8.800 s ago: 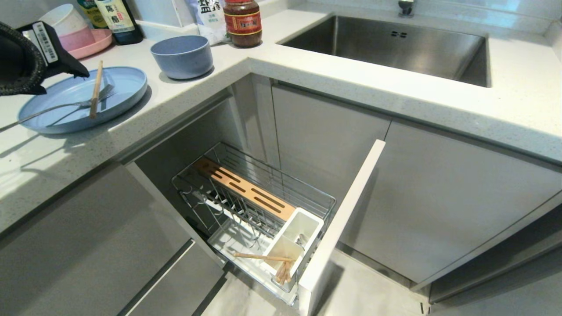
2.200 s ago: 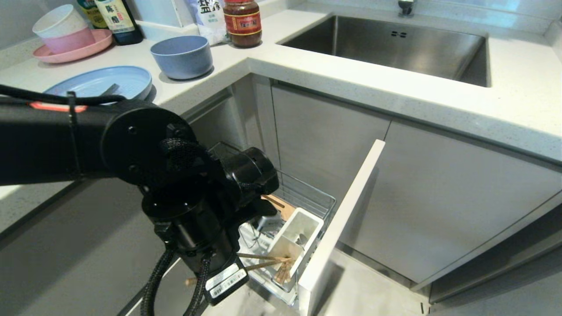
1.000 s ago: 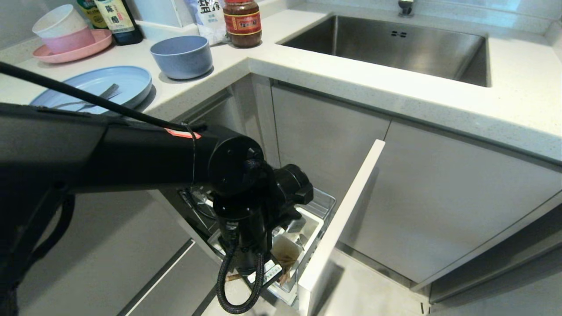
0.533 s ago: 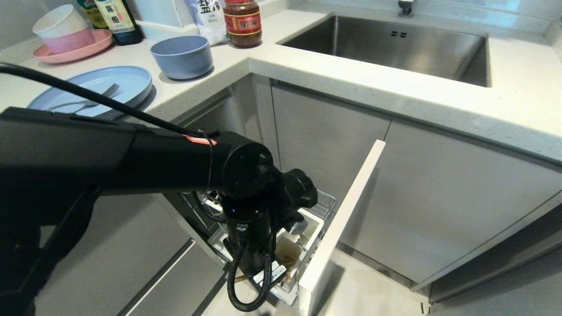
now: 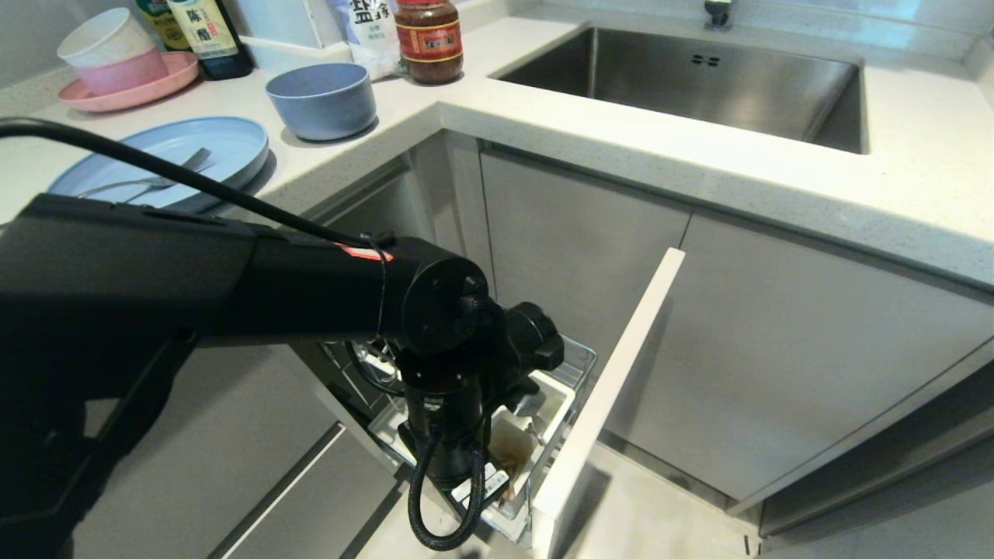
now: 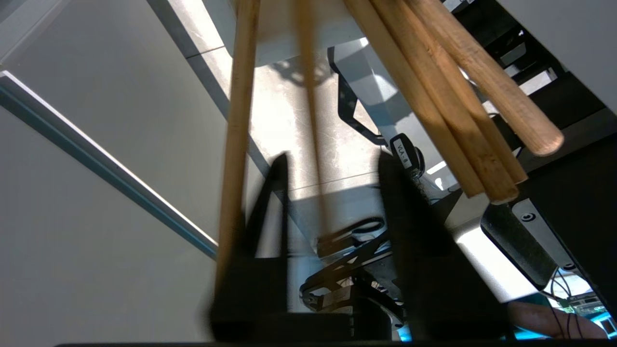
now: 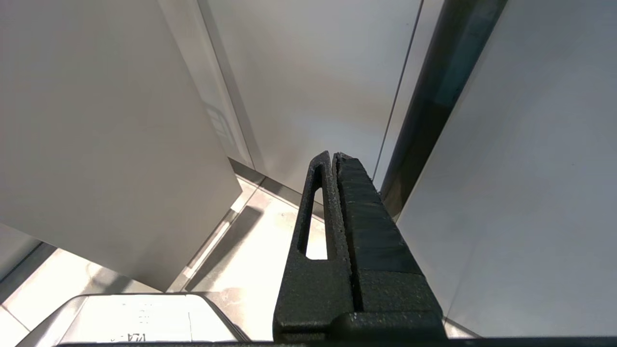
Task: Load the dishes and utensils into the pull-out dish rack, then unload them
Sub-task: Pick up the chopsticks and place it in the cupboard, then pick up the fork and place it in the cupboard
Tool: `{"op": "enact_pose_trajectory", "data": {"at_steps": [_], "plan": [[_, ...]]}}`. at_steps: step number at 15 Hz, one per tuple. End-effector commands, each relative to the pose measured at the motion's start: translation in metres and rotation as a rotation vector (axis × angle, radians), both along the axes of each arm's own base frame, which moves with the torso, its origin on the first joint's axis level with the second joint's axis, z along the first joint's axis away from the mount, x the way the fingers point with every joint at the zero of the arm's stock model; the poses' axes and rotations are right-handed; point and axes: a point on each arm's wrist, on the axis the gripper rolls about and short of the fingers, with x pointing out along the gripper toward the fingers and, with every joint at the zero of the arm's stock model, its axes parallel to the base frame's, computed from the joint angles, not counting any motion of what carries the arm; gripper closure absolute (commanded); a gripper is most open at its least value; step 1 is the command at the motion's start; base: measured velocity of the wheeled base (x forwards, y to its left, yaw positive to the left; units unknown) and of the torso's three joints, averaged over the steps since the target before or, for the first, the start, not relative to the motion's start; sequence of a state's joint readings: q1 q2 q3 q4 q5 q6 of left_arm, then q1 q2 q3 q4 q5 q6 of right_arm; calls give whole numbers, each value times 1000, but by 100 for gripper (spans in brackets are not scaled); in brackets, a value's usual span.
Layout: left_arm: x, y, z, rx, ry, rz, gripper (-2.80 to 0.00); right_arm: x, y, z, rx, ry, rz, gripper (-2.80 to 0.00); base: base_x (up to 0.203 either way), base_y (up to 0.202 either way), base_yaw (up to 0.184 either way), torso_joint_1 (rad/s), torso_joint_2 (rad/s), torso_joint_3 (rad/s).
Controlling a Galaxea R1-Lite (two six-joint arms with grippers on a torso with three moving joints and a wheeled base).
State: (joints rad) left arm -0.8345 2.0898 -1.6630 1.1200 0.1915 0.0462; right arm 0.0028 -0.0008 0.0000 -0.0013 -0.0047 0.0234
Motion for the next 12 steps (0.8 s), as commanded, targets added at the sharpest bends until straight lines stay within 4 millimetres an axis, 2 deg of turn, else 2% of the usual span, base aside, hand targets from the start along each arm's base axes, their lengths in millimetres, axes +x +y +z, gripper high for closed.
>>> {"op": "enact_pose_trajectory", "data": {"at_steps": [1, 6, 9, 12], "plan": [[0, 1, 2, -1, -3, 2, -280, 0, 0, 0, 0, -2, 0, 0, 0, 0, 0, 0, 0, 0], [-4, 4, 14, -25, -25, 2, -280, 0, 0, 0, 1, -2, 0, 0, 0, 0, 0, 0, 0, 0], [-10, 10, 27, -54, -50, 7, -280, 0, 0, 0, 1, -3, 0, 0, 0, 0, 0, 0, 0, 0], [-22, 21, 52, -111, -99, 28, -280, 0, 0, 0, 0, -2, 0, 0, 0, 0, 0, 0, 0, 0]]}}
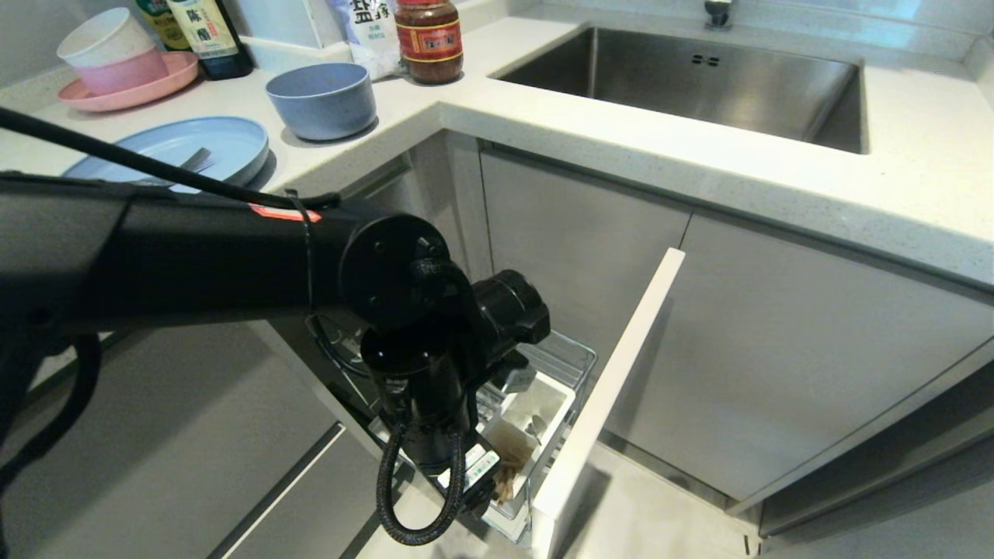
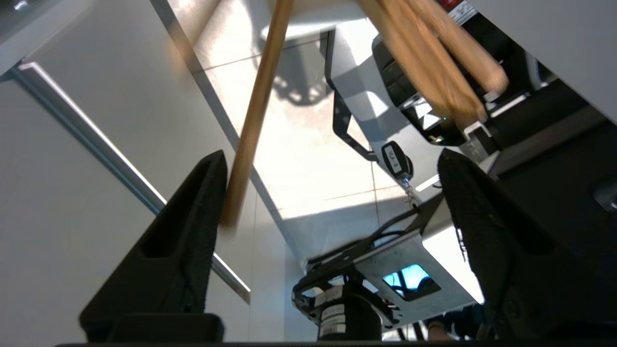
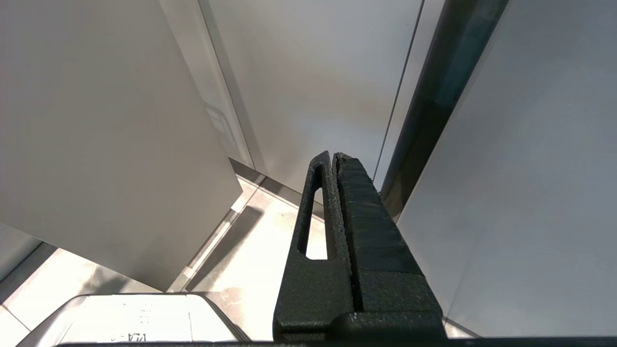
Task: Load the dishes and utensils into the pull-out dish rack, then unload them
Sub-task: Pick up the fork and place it in the cupboard
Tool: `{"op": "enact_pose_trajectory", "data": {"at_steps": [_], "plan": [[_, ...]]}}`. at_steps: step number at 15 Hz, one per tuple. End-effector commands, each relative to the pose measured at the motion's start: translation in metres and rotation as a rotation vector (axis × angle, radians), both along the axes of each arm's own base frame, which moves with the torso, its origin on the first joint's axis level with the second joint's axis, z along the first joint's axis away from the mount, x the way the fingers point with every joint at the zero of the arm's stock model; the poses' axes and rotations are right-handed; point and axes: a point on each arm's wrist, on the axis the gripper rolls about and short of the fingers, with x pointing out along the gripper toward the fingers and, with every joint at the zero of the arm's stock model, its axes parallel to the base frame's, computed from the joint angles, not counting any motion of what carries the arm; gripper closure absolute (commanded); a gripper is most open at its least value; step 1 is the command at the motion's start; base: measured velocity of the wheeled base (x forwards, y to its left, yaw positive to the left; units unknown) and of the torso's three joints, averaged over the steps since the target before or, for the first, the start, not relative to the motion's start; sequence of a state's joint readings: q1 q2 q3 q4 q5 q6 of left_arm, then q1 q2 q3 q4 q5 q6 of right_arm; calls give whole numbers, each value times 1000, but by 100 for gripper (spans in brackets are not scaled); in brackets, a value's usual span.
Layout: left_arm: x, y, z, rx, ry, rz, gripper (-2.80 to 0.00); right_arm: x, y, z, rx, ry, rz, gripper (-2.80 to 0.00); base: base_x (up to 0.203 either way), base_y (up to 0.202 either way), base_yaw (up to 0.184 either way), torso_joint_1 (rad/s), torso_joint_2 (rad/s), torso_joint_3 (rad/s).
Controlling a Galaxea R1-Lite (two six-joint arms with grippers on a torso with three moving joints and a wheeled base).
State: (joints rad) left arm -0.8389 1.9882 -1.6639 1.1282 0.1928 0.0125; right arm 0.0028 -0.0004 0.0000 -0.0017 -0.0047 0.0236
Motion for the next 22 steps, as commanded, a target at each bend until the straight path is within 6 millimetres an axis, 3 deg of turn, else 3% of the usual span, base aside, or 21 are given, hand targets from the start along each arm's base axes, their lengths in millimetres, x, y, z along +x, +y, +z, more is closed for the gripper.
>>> {"op": "enact_pose_trajectory", "data": {"at_steps": [1, 6, 7, 15, 18, 22], "plan": [[-12, 12, 24, -49, -45, 0, -280, 0, 0, -1, 0, -2, 0, 0, 0, 0, 0, 0, 0, 0], [-32, 34, 56, -128, -118, 2, -280, 0, 0, -1, -1, -2, 0, 0, 0, 0, 0, 0, 0, 0], [-37, 40, 64, -149, -137, 2, 0, 0, 0, -1, 1, -2, 0, 0, 0, 0, 0, 0, 0, 0], [-63, 88, 126, -398, -469, 227, 0, 0, 0, -1, 0, -3, 0, 0, 0, 0, 0, 0, 0, 0], [-62, 113, 152, -528, -626, 331, 0, 0, 0, -1, 1, -2, 0, 0, 0, 0, 0, 0, 0, 0], [-72, 165, 192, -696, -914, 512, 0, 0, 0, -1, 1, -2, 0, 0, 0, 0, 0, 0, 0, 0]]}}
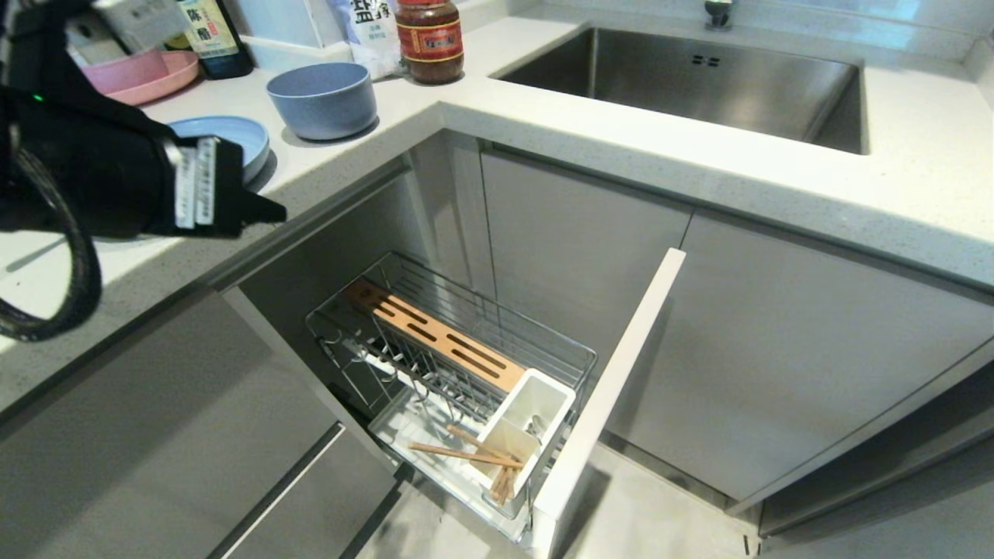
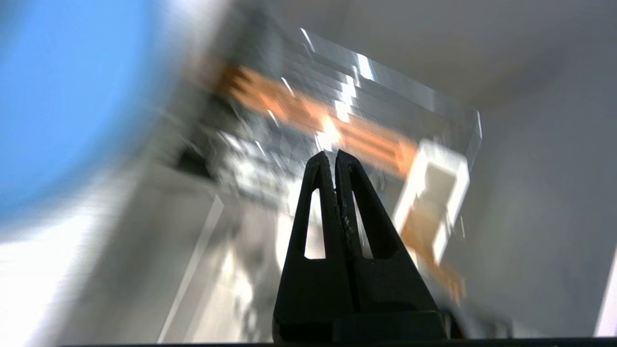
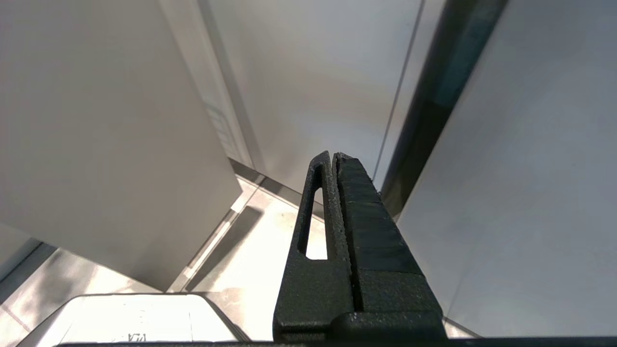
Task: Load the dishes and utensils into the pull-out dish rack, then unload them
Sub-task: Pick up the fork and place it in the cupboard
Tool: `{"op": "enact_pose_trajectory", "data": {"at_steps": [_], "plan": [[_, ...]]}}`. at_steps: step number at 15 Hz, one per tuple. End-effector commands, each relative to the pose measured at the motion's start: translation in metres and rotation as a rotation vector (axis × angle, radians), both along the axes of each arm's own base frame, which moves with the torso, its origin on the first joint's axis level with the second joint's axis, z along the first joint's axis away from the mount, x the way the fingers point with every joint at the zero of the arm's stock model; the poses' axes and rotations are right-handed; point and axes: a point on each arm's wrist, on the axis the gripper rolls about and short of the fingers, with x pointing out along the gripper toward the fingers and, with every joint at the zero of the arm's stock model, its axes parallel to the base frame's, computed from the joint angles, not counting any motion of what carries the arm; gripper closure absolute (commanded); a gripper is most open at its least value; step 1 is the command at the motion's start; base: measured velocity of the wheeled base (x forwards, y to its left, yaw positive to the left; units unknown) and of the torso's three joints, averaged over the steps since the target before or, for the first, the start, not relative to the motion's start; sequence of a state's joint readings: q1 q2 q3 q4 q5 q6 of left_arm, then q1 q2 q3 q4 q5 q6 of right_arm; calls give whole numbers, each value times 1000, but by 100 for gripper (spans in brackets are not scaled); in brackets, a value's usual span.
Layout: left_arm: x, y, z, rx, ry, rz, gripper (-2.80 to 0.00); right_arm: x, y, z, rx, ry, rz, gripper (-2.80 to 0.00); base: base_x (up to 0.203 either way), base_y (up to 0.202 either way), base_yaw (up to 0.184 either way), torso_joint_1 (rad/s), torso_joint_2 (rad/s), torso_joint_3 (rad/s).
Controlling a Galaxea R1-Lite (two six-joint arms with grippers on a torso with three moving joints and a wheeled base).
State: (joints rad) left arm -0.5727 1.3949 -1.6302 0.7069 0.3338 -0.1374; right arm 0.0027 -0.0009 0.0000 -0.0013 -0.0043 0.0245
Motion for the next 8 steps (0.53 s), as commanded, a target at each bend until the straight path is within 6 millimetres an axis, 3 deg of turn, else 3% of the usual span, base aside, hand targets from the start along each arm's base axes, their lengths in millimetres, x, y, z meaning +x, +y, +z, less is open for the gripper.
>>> {"op": "enact_pose_trajectory", "data": {"at_steps": [1, 4, 8], "plan": [[-23, 37, 26, -92, -162, 116, 0, 0, 0, 0, 0, -2, 0, 0, 0, 0, 0, 0, 0, 0], [-44, 68, 42, -138, -275, 213, 0, 0, 0, 0, 0, -2, 0, 0, 0, 0, 0, 0, 0, 0], [-62, 101, 49, -104, -336, 324, 0, 0, 0, 0, -1, -2, 0, 0, 0, 0, 0, 0, 0, 0]]}}
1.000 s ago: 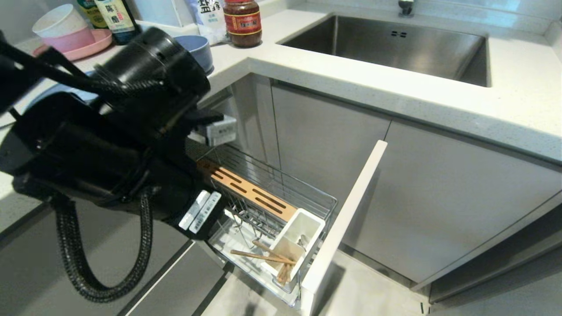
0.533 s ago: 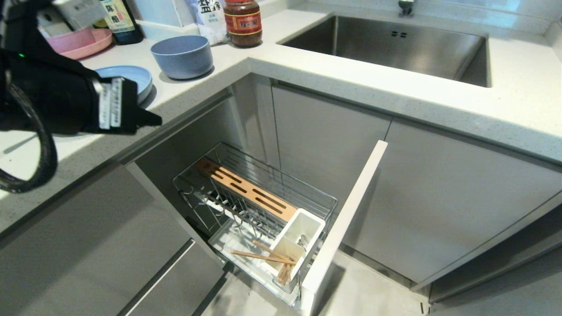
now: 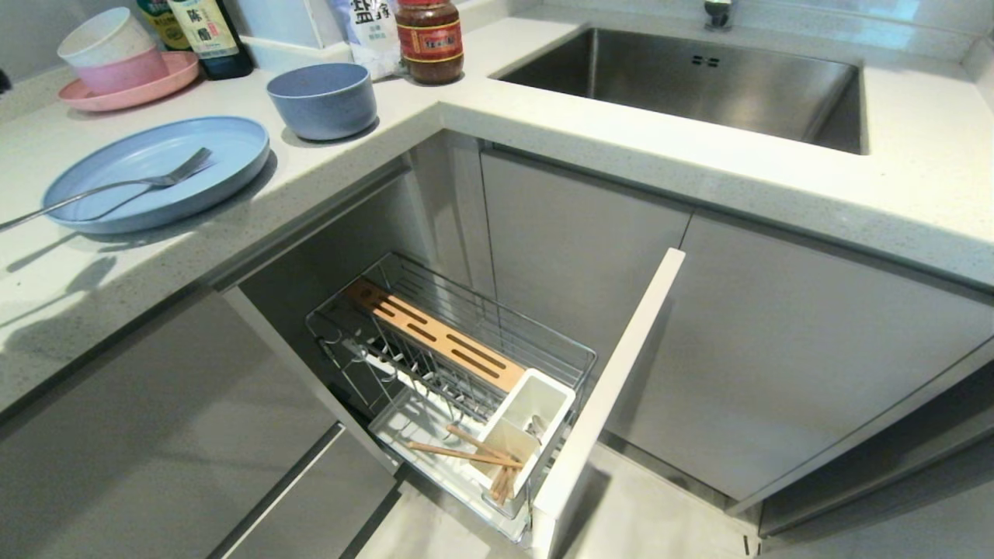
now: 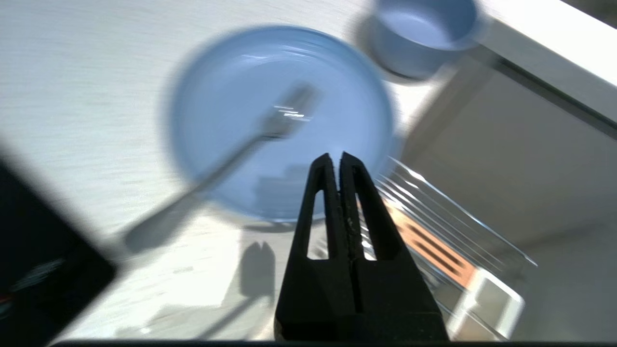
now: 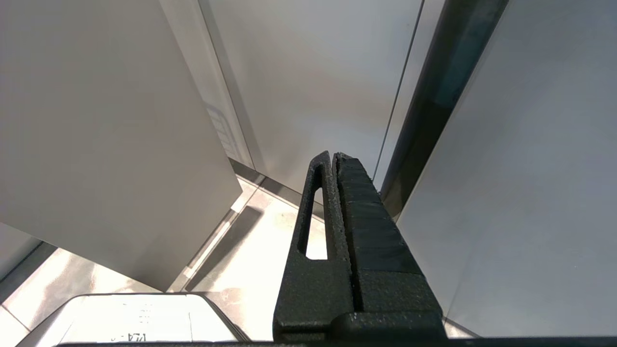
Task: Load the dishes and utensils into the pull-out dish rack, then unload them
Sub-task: Pick up the fork and place it in the cupboard
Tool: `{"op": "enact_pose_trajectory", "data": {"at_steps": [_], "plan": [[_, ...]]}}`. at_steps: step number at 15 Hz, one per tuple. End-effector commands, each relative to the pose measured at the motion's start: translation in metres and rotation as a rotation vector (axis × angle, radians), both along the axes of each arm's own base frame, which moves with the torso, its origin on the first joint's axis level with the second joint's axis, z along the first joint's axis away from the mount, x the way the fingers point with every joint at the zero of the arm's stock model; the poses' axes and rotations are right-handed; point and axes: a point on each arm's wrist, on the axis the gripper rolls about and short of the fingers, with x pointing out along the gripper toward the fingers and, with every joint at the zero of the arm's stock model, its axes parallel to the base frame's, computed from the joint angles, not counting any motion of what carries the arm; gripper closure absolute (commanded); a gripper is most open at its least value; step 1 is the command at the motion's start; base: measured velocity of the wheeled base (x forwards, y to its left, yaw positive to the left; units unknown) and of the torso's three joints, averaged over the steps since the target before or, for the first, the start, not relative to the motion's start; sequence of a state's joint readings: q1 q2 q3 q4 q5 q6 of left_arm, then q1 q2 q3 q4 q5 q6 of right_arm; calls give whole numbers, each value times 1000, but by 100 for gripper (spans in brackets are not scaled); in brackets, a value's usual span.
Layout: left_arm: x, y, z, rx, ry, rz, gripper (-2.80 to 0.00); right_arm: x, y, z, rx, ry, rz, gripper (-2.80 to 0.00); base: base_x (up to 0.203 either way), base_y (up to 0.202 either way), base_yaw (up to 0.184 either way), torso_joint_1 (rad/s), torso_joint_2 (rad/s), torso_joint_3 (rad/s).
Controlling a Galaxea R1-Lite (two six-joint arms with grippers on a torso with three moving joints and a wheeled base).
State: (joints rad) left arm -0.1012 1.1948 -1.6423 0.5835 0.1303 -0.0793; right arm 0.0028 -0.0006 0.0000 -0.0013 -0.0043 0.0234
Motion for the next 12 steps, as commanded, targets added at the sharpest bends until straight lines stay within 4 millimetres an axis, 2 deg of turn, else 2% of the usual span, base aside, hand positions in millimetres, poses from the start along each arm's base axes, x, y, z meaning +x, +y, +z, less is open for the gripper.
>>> {"op": "enact_pose_trajectory", "data": {"at_steps": [1, 4, 9, 12], "plan": [[-16, 19, 4, 11, -33, 98, 0, 0, 0, 0, 0, -3, 0, 0, 0, 0, 0, 0, 0, 0], [-16, 37, 0, 62, -9, 106, 0, 0, 0, 0, 0, -3, 0, 0, 0, 0, 0, 0, 0, 0], [13, 55, -13, 146, 88, 76, 0, 0, 0, 0, 0, -3, 0, 0, 0, 0, 0, 0, 0, 0], [2, 59, -6, 107, 140, 12, 0, 0, 0, 0, 0, -3, 0, 0, 0, 0, 0, 0, 0, 0]]}}
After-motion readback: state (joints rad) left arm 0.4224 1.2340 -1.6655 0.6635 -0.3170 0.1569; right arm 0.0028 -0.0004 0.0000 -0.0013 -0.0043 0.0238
